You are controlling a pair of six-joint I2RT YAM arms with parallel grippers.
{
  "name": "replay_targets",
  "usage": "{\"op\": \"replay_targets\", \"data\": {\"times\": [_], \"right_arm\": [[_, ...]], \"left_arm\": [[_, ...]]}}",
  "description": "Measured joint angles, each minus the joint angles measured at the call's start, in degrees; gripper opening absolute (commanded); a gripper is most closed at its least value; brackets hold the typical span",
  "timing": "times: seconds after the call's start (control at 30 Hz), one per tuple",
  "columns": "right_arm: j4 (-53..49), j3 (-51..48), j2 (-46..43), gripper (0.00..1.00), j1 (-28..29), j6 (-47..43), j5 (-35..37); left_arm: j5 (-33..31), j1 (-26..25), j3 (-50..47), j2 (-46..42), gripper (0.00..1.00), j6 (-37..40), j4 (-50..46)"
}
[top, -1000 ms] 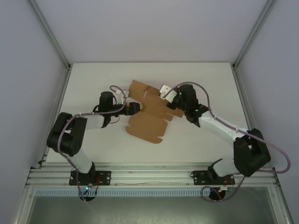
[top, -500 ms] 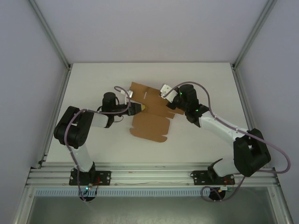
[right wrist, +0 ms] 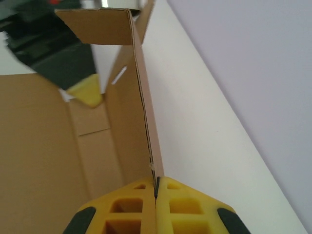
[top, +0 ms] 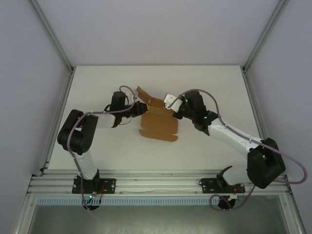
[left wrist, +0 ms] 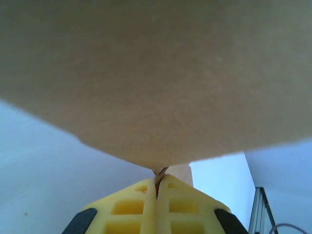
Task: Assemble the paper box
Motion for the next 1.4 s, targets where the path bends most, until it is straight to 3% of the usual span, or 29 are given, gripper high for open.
{"op": "replay_targets", "data": {"times": [0.17,0.23,0.33,0.4,0.5,0.63,0.8,0.9,1.03,1.13,1.4], "right_arm": [[-0.2,-2.6,0.0,0.00,4.4,-1.7,5.6],[0.6,-4.1,0.2,0.00,5.3,-2.2,7.7],[2.8,-5.5,1.1,0.00,6.0,-2.7,10.6],[3.8,-6.0,1.6,0.00,6.1,-2.9,11.9],[5.0,-6.1,2.3,0.00,6.2,-3.3,13.4],[6.3,-6.1,3.5,0.00,6.4,-4.0,15.3],[6.3,-5.9,5.7,0.00,6.4,-7.2,19.2],[5.0,-5.3,6.1,0.00,5.6,-9.2,20.2],[3.8,-3.9,6.1,0.00,4.2,-11.6,19.9],[2.9,-3.3,5.9,0.00,3.6,-12.9,18.1],[-0.5,-0.5,5.9,0.00,2.9,-15.4,14.0]], "left_arm": [[-0.2,0.0,2.6,2.8,0.00,-7.3,-2.9],[0.2,-0.1,3.0,3.8,0.07,-9.2,-4.5],[0.3,-0.3,4.1,4.5,0.09,-11.2,-8.6],[0.2,-0.4,4.7,4.5,0.18,-12.2,-10.7],[-0.7,-0.4,5.8,4.5,0.19,-13.1,-14.0],[-2.1,-0.4,6.5,4.2,0.39,-12.6,-17.0],[-6.6,-0.3,6.0,0.9,0.76,-8.2,-22.8],[-11.2,-0.3,4.7,-5.0,0.99,-3.1,-27.5],[-17.3,0.1,4.4,-13.9,1.00,6.1,-33.3],[-18.3,1.9,6.0,-17.0,1.00,15.2,-35.8],[-14.9,4.5,22.4,-6.7,1.00,49.4,-48.1]]}}
